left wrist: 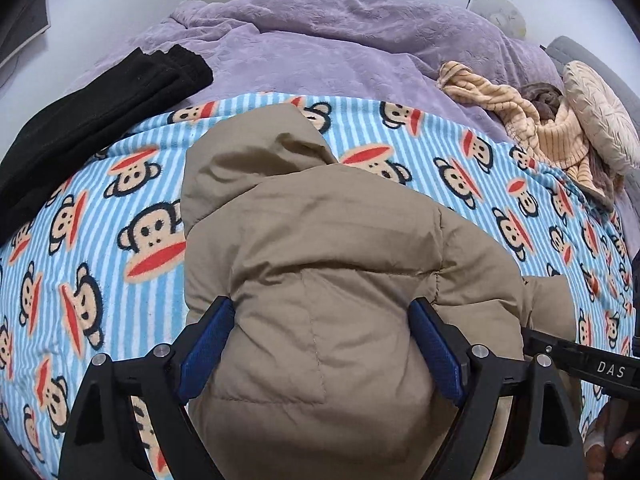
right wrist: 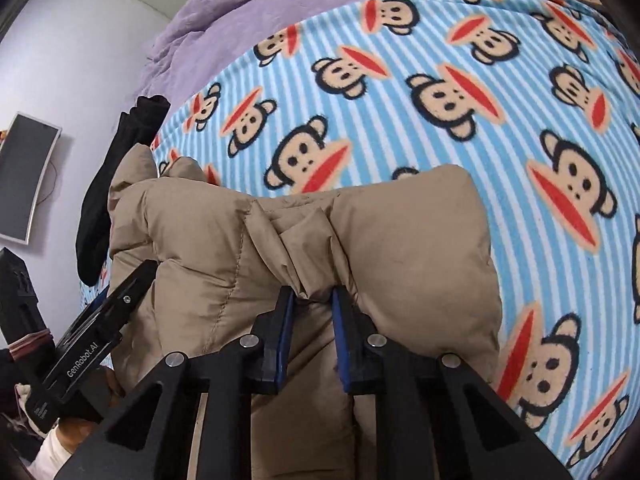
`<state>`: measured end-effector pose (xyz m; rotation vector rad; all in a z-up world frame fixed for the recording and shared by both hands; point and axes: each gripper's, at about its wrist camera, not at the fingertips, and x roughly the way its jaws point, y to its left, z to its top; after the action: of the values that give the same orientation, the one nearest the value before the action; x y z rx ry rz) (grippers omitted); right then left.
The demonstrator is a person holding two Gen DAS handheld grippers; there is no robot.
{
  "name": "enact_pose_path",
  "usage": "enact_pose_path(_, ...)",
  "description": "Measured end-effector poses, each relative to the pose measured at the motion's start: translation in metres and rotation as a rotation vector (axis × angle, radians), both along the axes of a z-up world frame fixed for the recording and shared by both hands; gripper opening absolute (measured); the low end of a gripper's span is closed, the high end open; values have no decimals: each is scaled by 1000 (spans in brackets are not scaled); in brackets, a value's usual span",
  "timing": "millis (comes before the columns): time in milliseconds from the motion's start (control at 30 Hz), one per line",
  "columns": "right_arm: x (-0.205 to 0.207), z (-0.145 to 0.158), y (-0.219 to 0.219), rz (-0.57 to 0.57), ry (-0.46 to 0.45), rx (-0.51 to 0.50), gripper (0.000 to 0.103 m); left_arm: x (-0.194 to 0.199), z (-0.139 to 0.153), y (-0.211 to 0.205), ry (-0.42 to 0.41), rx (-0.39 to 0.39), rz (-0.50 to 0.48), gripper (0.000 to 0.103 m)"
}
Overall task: Fold large clothes
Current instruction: 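Lower the jacket bundle back onto the blanket with both tools, then open both tools and pull them back from the folded jacket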
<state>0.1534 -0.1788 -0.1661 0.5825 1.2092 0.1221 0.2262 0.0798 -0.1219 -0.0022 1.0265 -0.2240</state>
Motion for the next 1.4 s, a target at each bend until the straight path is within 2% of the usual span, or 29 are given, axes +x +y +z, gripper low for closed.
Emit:
enact_pose_path(100,-5,0,1,22,-1,-27,19,-5,-5,-6,-20,28,-11,89)
enact_pose_path(267,-4,0,4,31,8,-50,19,-2,-5,-5,-3,37,-9,90)
enact_pose_path(567,-18,25,7,47,20,-56,23,-26,20,11,44,42,1,90)
enact_pose_path(800,-58,48,12,63,30,-76,24,-70,23,33,103,50,24,90)
enact_pose_path(1000,-102,55,14,51,64,-72,24,-95,22,45,153,33,48,90)
enact_pose_path(1133,-120,58,10,21,100,-70,34,-106,26,46,159,42,32,90)
enact_pose_path(1400,-153,74,10,1,122,-99,34,-124,38,48,166,38,-1,90)
